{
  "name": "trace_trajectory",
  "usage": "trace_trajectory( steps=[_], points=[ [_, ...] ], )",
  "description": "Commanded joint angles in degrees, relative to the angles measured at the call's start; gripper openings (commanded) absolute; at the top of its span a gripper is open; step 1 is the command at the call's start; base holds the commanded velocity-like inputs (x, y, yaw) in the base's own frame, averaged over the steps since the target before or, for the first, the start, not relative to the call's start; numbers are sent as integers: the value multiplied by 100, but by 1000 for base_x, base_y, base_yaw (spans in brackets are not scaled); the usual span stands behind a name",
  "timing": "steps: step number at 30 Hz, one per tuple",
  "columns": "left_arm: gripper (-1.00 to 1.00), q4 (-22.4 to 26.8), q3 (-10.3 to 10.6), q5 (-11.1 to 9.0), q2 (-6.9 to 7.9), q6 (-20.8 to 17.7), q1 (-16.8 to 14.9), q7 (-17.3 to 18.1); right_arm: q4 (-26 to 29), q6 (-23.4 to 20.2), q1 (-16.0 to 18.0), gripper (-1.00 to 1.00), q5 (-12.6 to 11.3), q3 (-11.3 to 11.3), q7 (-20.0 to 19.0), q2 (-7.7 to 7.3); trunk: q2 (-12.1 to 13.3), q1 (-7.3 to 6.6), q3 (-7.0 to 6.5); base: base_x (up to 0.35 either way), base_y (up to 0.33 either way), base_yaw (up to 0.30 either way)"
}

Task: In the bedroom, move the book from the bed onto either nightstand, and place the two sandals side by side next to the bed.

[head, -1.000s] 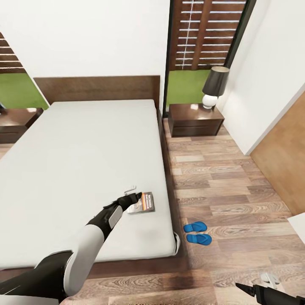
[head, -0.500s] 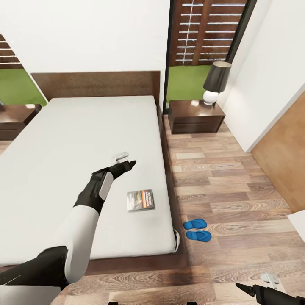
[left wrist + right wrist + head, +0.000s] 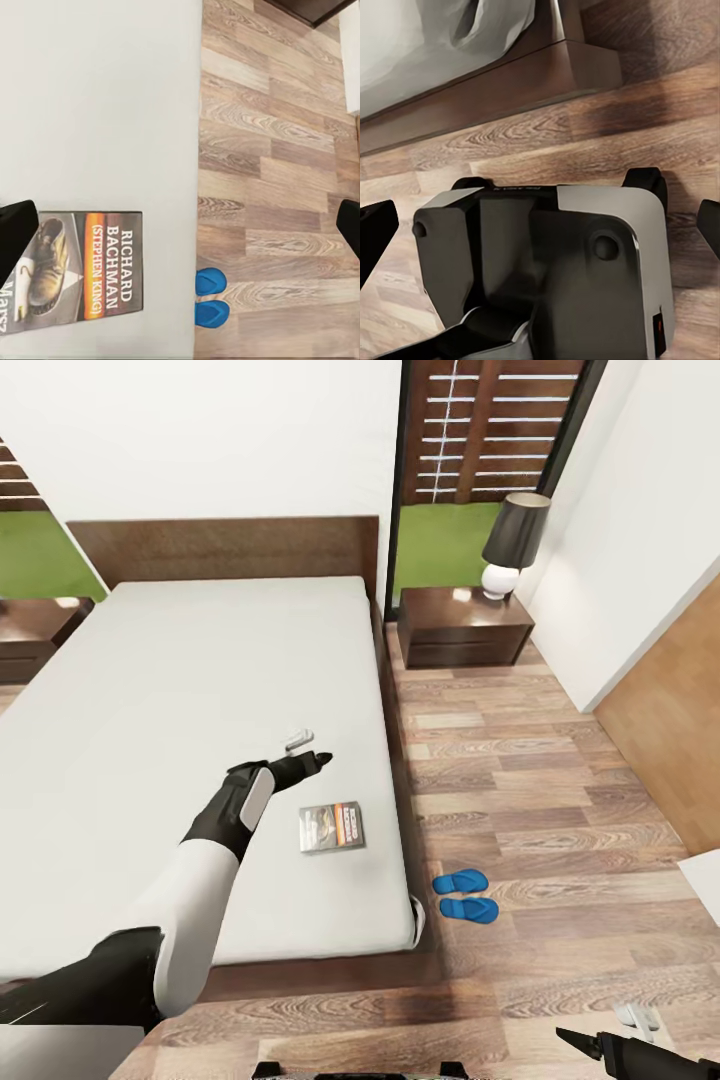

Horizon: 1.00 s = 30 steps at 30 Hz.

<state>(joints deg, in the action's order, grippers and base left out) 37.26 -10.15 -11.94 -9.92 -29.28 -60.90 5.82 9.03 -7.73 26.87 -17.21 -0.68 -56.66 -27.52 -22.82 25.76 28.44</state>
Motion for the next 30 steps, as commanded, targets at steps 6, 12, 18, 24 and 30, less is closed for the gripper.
trace_trajectory(
  steps=[6,12,18,24,30],
  points=[
    [100,-43,-32,-14,-8,-48,-7,12,2,-59,2,100,-28,-7,-21,-2,-10,3,63,0,0,0],
    [100,-34,-46,-19,-8,-65,-8,0,2,-56,2,100,-28,-4,-21,0,-10,3,118,0,0,0],
    [100,154,-67,-39,-8,-73,-10,-333,2,-56,2,100,-28,-4,-21,0,-10,3,173,0,0,0],
    [100,342,-72,-199,-8,-77,-95,-926,2,-54,2,100,-28,-5,-21,0,-10,3,228,0,0,0],
    [100,277,-60,-385,-8,-84,-421,-1183,2,-54,2,100,-28,-4,-21,-1,-10,3,282,0,0,0]
  ],
)
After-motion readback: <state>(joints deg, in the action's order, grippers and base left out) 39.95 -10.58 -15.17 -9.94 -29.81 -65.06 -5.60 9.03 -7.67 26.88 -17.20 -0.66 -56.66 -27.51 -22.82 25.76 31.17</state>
